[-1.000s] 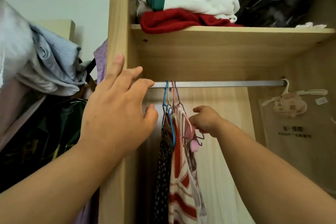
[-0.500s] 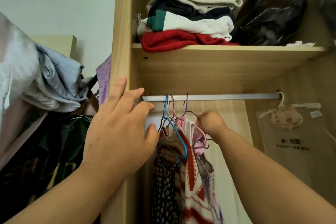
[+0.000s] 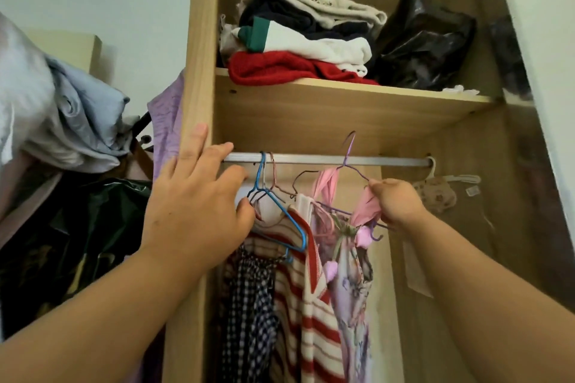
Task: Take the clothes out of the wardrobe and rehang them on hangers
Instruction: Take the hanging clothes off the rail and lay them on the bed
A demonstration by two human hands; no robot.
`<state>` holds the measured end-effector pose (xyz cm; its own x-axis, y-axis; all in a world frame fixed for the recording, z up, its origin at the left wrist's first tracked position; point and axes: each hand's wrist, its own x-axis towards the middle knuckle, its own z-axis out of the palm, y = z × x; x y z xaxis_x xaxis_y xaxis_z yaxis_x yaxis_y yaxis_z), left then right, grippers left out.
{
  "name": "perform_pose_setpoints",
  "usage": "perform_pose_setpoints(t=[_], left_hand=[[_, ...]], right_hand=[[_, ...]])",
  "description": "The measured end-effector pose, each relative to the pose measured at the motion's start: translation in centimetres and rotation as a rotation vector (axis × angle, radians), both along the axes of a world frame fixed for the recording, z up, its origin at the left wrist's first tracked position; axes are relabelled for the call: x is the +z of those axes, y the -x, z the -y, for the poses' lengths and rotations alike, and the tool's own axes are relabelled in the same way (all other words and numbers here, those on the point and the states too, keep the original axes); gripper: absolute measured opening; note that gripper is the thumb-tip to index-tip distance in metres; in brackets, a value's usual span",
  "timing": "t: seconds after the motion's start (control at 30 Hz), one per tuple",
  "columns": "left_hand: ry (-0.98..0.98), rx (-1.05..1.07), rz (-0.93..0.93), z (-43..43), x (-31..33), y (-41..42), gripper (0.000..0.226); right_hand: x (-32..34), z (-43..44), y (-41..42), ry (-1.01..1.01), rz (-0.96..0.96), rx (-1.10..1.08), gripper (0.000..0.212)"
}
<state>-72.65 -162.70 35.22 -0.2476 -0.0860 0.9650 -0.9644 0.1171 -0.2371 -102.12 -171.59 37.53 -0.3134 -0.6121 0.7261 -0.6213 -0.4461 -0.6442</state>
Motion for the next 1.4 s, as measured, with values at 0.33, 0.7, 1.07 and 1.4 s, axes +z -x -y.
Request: perform_pose_setpoints(t=[0.33, 0.7, 1.07, 1.4], left_hand=[[-0.379, -0.293, 0.056, -1.4, -4.2, 8.0, 0.056], [-0.927, -0.876, 0.144, 2.0, -16.6, 18.9, 0.047], [-1.161, -1.387, 0.317, -3.8, -25.4, 15.8, 0.019], [-1.092, -1.587, 0.771, -13.0, -33.0, 11.2, 0.022]], right_hand=[[-9.3, -14.2, 7.4, -0.071, 0.113, 0.105, 0.031], [-18.2, -30.4, 5.9, -0.276, 0.180, -0.107, 0.032], [-26.3, -41.2, -9.1, -0.649, -0.018, -0.880, 0.019], [-38.2, -50.5, -25.5, -0.637, 0.337, -1.210, 0.017]])
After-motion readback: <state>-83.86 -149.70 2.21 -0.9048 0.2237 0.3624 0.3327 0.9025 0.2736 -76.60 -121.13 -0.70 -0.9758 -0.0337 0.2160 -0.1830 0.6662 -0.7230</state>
